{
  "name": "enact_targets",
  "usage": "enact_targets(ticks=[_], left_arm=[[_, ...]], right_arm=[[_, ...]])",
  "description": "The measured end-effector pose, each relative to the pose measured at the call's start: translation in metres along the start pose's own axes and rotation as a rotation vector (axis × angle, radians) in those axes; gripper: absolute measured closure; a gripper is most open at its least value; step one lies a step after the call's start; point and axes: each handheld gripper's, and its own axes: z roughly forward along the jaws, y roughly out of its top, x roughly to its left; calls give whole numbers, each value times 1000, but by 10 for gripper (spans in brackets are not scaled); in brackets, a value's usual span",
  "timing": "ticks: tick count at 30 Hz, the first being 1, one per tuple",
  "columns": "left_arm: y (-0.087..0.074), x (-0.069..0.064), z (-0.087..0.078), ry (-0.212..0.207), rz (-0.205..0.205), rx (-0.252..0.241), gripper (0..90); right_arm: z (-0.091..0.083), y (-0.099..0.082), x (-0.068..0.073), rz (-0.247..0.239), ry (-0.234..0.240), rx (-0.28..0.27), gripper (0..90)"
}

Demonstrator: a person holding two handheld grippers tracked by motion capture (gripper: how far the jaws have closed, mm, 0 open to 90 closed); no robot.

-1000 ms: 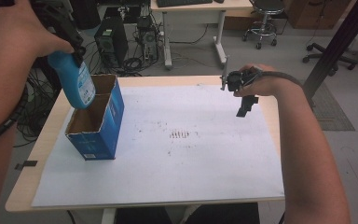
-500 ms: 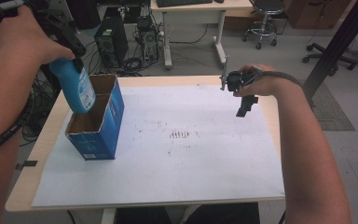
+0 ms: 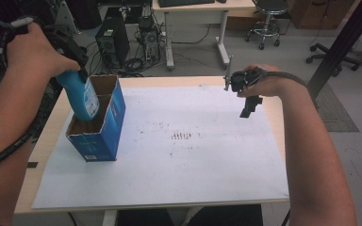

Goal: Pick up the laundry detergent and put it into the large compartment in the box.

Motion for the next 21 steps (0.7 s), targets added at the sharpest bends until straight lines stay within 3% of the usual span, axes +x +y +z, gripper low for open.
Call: enact_targets(ticks=[9, 21], left_arm=[[-1, -4, 20, -4, 28, 12, 374], [-2, -8, 52, 5, 24, 27, 374]], right_arm=[[2, 2, 0, 3, 3, 0, 92], [3, 5, 0, -2, 4, 4, 90]])
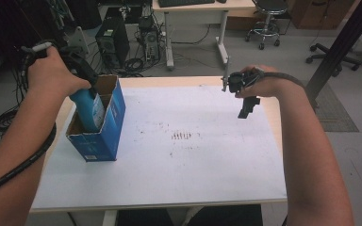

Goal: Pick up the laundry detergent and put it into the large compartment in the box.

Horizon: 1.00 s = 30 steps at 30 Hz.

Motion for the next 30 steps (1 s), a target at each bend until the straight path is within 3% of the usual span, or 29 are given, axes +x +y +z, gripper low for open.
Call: enact_targets(ticks=[30], left_arm=[[-6, 9, 54, -27, -9, 11, 374]], right_arm=[[-1, -1, 0, 4, -4, -3, 91]])
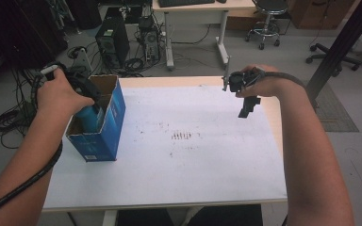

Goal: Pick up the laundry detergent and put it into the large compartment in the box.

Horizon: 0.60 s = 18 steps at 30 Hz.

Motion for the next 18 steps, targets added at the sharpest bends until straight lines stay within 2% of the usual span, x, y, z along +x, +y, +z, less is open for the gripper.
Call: enact_targets(ticks=[5, 18], left_arm=[[-1, 1, 12, -1, -5, 6, 374], [-3, 1, 25, 9, 3, -9, 373]], right_arm=[[1, 1, 0, -2, -1, 2, 90], [3, 6, 2, -15, -1, 2, 91]])
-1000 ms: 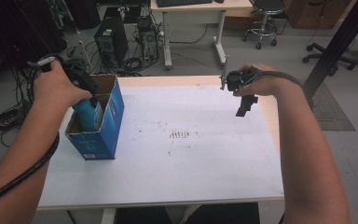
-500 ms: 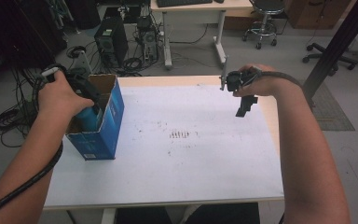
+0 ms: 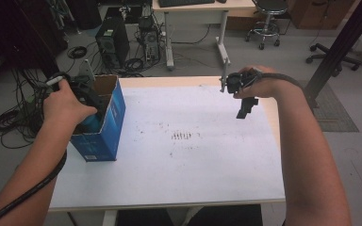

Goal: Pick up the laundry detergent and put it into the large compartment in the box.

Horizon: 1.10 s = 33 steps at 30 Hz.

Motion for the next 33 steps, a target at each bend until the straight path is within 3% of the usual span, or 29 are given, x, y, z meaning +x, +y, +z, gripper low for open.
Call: enact_targets(ticks=[17, 33], left_arm=[[2, 0, 19, 8, 13, 17, 373], [1, 3, 22, 11, 12, 1, 372]], right_arm=[[3, -1, 1, 5, 3, -6, 91], [3, -5, 1, 13, 4, -4, 91]])
